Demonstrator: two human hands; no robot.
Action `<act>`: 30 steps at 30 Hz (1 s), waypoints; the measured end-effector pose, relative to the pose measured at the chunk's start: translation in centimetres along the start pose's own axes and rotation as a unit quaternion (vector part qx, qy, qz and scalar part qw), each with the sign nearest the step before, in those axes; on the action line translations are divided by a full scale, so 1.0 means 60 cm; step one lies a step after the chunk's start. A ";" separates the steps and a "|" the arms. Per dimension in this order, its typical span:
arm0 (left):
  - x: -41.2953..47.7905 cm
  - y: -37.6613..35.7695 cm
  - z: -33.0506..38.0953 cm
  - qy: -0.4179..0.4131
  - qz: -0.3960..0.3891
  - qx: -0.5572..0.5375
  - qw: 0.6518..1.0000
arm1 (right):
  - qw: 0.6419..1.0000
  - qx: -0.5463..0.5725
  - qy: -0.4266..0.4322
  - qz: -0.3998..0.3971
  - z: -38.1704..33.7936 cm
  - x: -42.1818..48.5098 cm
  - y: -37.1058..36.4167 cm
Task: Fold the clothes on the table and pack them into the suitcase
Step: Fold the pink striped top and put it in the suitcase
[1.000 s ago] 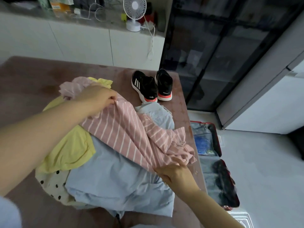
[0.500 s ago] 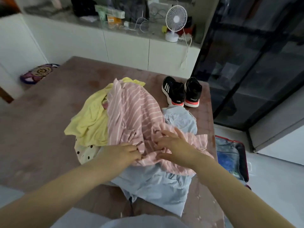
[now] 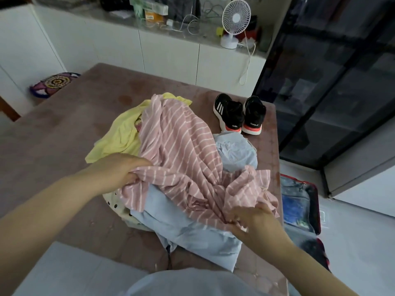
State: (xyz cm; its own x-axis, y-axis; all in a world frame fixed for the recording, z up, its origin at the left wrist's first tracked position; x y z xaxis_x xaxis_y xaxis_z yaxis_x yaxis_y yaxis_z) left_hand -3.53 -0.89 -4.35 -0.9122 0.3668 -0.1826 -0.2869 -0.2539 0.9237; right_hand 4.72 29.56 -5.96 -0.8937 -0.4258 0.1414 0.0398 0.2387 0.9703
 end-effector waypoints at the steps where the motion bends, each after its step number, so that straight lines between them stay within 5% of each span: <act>1: -0.003 -0.006 -0.003 -0.015 -0.039 0.022 0.999 | 0.998 0.032 -0.006 0.046 -0.006 0.009 0.021; 4: -0.014 -0.016 -0.001 -0.066 -0.117 0.137 0.981 | 0.996 0.026 -0.024 0.078 -0.011 0.051 0.046; 7: -0.024 -0.018 0.028 -0.082 -0.122 0.137 0.980 | 0.992 -0.047 -0.030 -0.116 0.003 0.068 -0.001; 9: -0.029 -0.004 0.061 -0.081 -0.083 0.049 0.992 | 0.985 -0.040 -0.036 -0.167 0.000 0.068 -0.017; 12: -0.026 0.021 0.124 -0.125 -0.003 -0.052 0.991 | 0.983 0.171 -0.029 -0.066 -0.056 0.103 0.016; 15: -0.017 0.023 0.196 -0.166 0.055 -0.181 0.968 | 0.878 0.460 -0.073 -0.105 -0.105 0.139 0.028; 17: -0.014 0.017 0.215 -0.150 0.072 -0.260 0.951 | 0.831 0.532 -0.086 -0.138 -0.110 0.149 0.036; 23: -0.005 -0.001 0.166 -0.144 -0.017 -0.207 0.967 | 0.880 0.431 -0.171 -0.103 -0.009 0.126 0.077; 27: 0.055 0.033 0.074 -0.089 0.124 -0.109 0.982 | 0.841 0.484 -0.241 0.003 0.076 0.104 0.124; 30: 0.117 0.047 0.019 -0.021 0.164 -0.041 0.985 | 0.854 0.422 -0.299 0.051 0.142 0.085 0.122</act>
State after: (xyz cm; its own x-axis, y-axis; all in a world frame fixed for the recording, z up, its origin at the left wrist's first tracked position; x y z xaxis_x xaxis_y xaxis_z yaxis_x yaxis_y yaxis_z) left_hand -10.42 1.98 -2.66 -0.9472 0.2895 0.1380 -0.0020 -0.4357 0.9001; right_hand -3.32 36.56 0.20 -0.9833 0.0975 -0.1537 0.0209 0.8993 0.4368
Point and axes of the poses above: each hand's wrist, its own x-axis towards the middle knuckle, its own y-axis out of the back of the hand, z = x × y, the point moved 6 cm from there along x, towards the middle knuckle, and after that the axes turned 2 degrees about -x, right-handed, at the moved point
